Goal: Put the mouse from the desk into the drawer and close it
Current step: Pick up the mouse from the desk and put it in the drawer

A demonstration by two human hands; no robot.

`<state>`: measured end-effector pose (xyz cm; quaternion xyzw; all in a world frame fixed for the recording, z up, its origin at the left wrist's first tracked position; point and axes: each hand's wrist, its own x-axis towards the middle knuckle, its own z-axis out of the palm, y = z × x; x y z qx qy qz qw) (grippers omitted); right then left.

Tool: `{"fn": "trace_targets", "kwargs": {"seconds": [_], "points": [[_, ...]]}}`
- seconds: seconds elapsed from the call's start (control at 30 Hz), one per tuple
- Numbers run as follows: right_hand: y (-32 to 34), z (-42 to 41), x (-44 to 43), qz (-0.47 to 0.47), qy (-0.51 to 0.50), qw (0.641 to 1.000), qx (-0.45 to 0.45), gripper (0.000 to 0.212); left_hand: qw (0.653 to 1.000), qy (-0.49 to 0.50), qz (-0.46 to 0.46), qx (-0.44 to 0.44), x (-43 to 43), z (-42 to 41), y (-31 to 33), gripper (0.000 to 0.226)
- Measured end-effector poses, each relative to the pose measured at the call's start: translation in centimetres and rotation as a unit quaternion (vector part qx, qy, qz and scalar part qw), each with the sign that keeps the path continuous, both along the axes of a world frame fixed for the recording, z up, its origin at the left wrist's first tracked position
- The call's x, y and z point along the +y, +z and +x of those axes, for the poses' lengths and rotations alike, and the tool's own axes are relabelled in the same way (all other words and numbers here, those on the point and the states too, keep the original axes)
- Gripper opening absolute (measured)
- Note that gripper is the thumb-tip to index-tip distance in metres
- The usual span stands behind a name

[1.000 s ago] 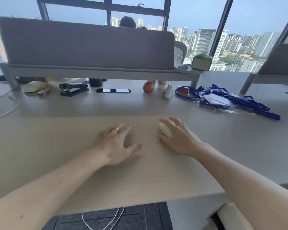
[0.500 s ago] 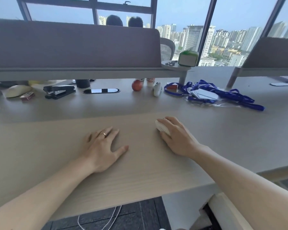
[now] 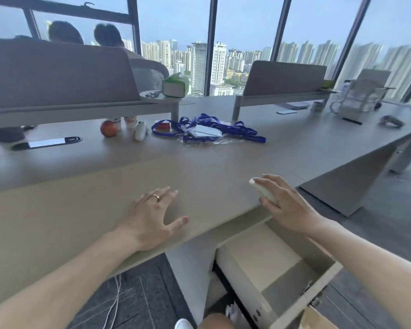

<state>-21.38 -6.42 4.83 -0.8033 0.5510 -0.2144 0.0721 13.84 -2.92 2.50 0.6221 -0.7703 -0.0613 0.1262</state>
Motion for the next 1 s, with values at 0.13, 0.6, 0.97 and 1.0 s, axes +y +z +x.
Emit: {"fn": "trace_targets", "kwargs": {"seconds": [0.13, 0.6, 0.97, 1.0], "points": [[-0.3, -4.0, 2.0, 0.009, -0.036, 0.999, -0.003, 0.048, 0.999, -0.041, -0.004, -0.001, -1.6, -5.2, -0.6, 0.095], [-5.2, -9.9, 3.4, 0.078, -0.115, 0.989, -0.044, 0.06, 0.975, -0.183, -0.112, -0.052, -2.8, -11.8, -1.8, 0.062], [-9.3, -8.9, 1.3, 0.165, -0.132, 0.976, -0.053, 0.074, 0.972, -0.231, -0.02, -0.045, -2.8, -17.5, -8.1, 0.072], [-9.7, -8.8, 1.1, 0.171, -0.132, 0.975, -0.047, 0.074, 0.978, -0.207, 0.005, -0.03, -3.8, -17.3, -8.9, 0.072]]}}
